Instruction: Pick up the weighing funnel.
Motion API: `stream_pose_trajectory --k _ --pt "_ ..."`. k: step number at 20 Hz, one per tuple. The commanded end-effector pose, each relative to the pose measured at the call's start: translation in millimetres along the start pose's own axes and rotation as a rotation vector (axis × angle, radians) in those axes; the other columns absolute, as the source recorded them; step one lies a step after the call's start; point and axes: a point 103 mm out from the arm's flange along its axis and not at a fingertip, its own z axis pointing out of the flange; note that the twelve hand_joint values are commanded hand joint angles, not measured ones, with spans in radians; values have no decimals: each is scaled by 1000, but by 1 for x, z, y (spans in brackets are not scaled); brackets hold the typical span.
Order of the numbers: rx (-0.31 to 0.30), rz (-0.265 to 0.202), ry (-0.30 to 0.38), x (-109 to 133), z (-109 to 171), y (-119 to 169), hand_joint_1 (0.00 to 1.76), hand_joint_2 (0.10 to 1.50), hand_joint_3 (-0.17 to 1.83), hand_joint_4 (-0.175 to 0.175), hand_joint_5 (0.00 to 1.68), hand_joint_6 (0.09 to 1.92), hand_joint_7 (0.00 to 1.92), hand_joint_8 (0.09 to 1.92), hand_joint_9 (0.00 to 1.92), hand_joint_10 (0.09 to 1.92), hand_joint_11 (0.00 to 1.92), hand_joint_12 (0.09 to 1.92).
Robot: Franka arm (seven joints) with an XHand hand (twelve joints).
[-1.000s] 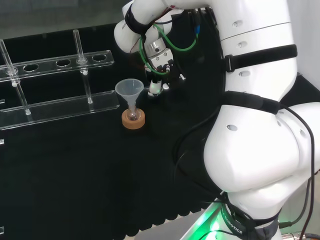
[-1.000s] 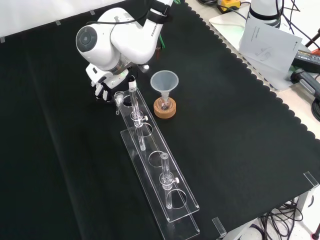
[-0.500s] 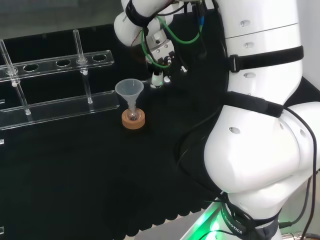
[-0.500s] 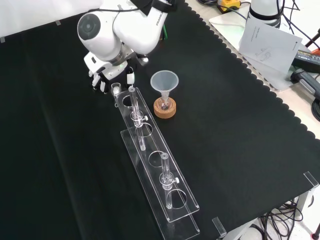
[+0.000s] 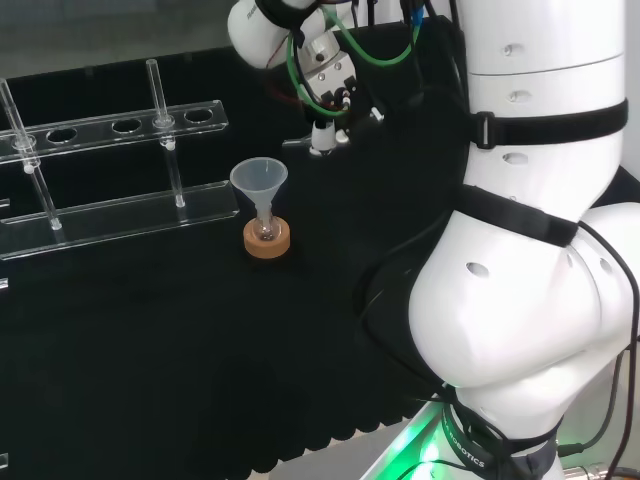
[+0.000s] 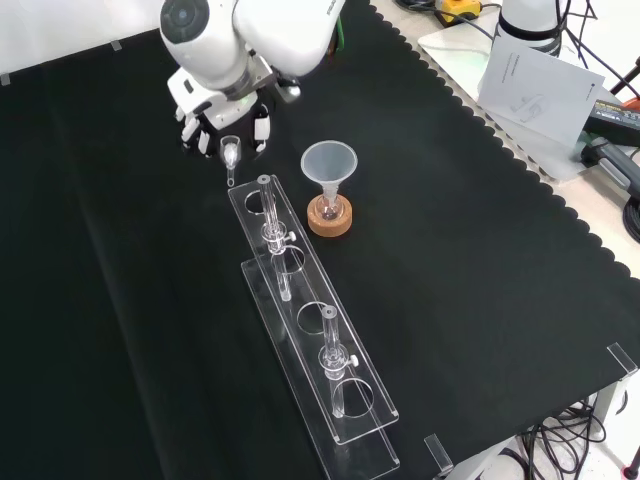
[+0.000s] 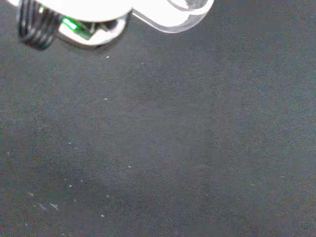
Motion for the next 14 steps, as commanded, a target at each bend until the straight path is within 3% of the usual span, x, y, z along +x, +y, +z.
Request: stream_pose_trajectory --k 1,14 --pt "-5 47 -42 -19 -22 -35 1125 664 619 175 1291 624 599 663 897 440 678 1173" --pt "-34 90 -27 -49 -55 -99 1124 668 613 175 1289 625 597 664 899 433 688 1157"
